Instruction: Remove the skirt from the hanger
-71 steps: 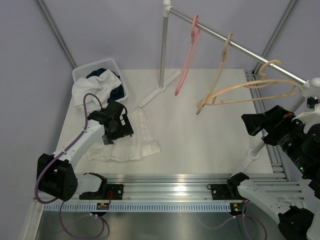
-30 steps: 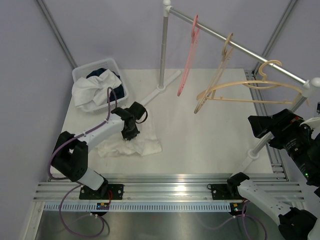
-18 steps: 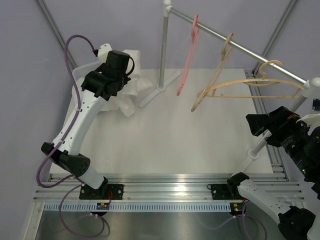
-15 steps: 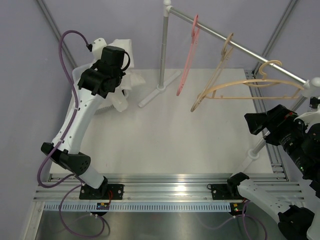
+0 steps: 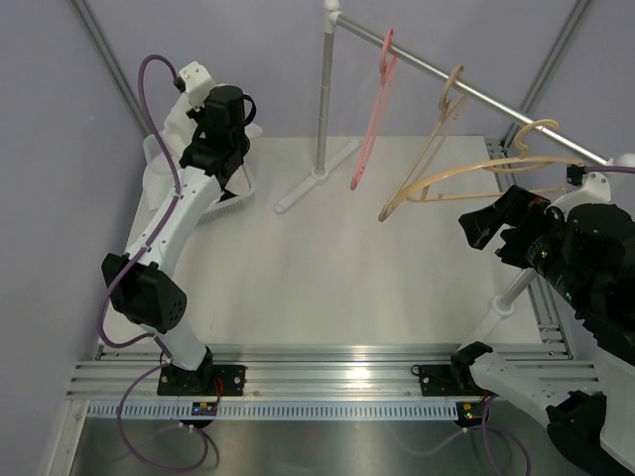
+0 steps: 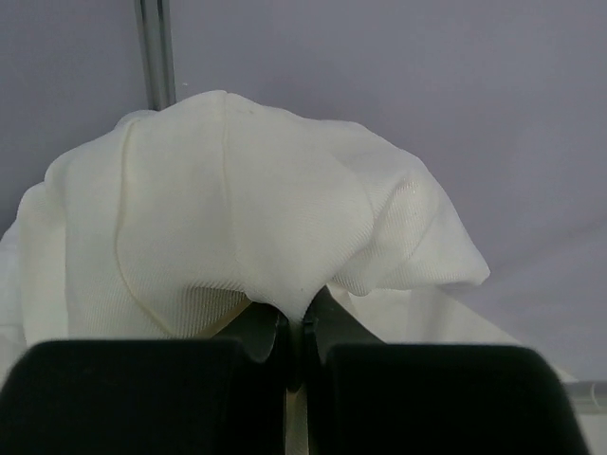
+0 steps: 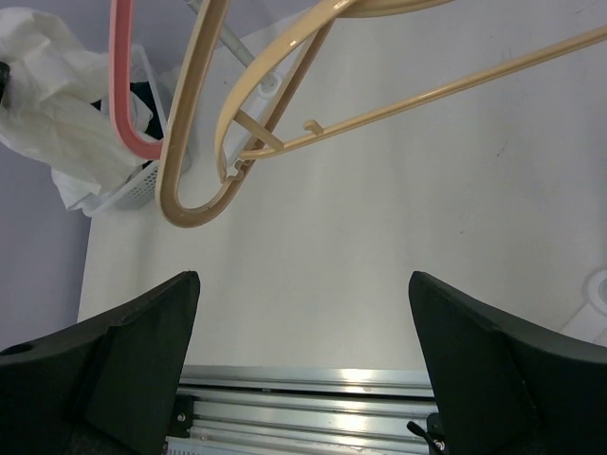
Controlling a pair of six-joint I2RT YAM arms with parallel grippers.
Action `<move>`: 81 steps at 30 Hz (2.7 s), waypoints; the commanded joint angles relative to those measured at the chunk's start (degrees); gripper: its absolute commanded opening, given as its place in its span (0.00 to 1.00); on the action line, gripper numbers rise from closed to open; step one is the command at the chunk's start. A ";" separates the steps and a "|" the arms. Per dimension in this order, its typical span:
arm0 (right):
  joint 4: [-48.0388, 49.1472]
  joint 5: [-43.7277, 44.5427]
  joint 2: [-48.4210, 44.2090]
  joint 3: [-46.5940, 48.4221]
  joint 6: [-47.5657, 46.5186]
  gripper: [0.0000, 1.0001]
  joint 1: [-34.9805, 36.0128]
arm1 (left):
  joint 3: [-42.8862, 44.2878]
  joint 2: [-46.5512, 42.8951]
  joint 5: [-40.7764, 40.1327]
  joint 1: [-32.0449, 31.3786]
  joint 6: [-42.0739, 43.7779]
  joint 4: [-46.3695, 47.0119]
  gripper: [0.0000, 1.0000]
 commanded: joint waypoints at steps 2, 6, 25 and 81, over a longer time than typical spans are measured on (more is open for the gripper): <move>-5.38 -0.79 2.08 1.89 -3.32 1.00 0.00 | 0.76 3.10 -0.22 4.16 -2.91 21.71 0.00; -6.00 -1.05 3.93 2.51 -5.43 1.00 0.00 | 1.47 7.84 3.20 8.02 -7.92 25.23 0.00; -3.54 -0.96 7.01 4.00 -11.42 0.99 0.00 | -28.32 10.31 15.69 20.34 -36.40 42.64 0.00; -4.77 -0.52 0.07 -1.27 -2.54 0.99 0.00 | -37.64 -10.24 27.03 20.96 -48.53 28.76 0.99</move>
